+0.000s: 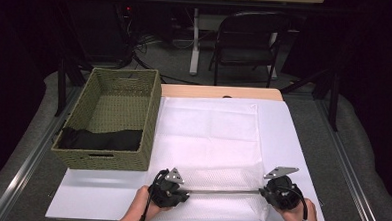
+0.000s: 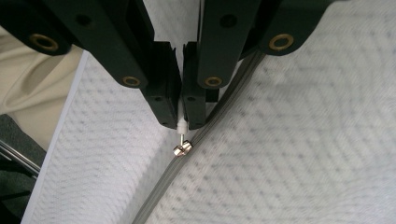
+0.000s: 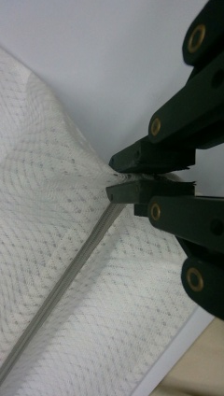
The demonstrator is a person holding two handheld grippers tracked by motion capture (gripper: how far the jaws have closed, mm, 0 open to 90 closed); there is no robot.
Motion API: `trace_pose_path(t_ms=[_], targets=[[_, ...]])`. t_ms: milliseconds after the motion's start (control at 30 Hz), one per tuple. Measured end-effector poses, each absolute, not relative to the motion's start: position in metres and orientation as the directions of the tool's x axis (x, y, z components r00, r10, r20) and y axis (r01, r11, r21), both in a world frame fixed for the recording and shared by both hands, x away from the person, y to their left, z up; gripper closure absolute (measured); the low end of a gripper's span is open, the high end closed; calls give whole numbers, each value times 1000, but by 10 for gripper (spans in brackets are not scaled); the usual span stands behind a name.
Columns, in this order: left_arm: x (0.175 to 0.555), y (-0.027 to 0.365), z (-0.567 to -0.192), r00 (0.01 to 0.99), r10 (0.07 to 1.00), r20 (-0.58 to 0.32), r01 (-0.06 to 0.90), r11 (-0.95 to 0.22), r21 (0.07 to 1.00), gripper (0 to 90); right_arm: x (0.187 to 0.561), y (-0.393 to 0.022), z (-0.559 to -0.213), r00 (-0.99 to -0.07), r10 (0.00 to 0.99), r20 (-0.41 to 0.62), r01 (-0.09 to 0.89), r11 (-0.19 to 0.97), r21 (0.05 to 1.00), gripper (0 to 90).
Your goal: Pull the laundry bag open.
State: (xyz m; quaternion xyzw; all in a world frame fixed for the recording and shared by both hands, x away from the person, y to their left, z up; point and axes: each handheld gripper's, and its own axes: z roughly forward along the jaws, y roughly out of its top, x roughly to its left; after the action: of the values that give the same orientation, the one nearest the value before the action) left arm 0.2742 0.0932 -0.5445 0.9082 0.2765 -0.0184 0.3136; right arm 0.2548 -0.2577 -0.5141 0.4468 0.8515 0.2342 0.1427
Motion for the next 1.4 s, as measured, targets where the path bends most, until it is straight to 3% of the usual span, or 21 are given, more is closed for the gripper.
trace_pose_path(t_ms=[1400], targets=[[270,133,-538,817,542,-198,549,-625,555,863,255,-259,-515,-552,834,-15,707,477,521,849]])
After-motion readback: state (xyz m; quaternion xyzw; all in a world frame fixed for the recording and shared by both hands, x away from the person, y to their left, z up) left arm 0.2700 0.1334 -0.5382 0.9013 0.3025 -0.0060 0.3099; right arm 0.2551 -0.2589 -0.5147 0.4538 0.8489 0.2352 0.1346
